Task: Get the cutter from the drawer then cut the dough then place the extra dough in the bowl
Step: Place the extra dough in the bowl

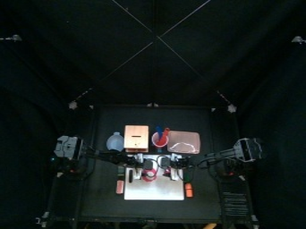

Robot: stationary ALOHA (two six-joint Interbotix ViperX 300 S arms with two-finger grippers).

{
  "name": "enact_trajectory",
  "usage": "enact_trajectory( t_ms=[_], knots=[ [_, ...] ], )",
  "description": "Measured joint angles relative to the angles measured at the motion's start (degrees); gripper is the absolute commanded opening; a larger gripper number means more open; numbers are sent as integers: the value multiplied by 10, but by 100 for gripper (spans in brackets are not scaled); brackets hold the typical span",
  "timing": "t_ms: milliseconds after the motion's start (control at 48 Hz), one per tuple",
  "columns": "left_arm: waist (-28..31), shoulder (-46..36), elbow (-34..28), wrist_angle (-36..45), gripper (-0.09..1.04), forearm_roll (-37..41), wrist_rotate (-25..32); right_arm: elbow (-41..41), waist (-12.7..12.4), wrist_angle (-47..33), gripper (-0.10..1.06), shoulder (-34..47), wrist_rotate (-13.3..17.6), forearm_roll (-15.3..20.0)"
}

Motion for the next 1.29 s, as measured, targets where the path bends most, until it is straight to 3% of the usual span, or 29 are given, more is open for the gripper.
enact_trajectory(
  t_ms=[229, 417, 562, 1021, 1292],
  knots=[
    [0, 16, -14, 6, 90, 2, 3, 1, 0, 0, 93, 0, 0, 0],
    [0, 16, -16, 20, 71, 11, 2, 1, 0, 0, 93, 0, 0, 0],
    [-1, 18, -18, 30, 64, 15, 2, 0, 0, 0, 93, 0, 0, 0],
    [-11, 13, -18, 33, 63, 28, 1, 1, 1, 0, 93, 1, 0, 4],
    [-25, -56, 18, -21, 63, 29, 2, 1, 0, 0, 93, 1, 0, 9]
  ],
)
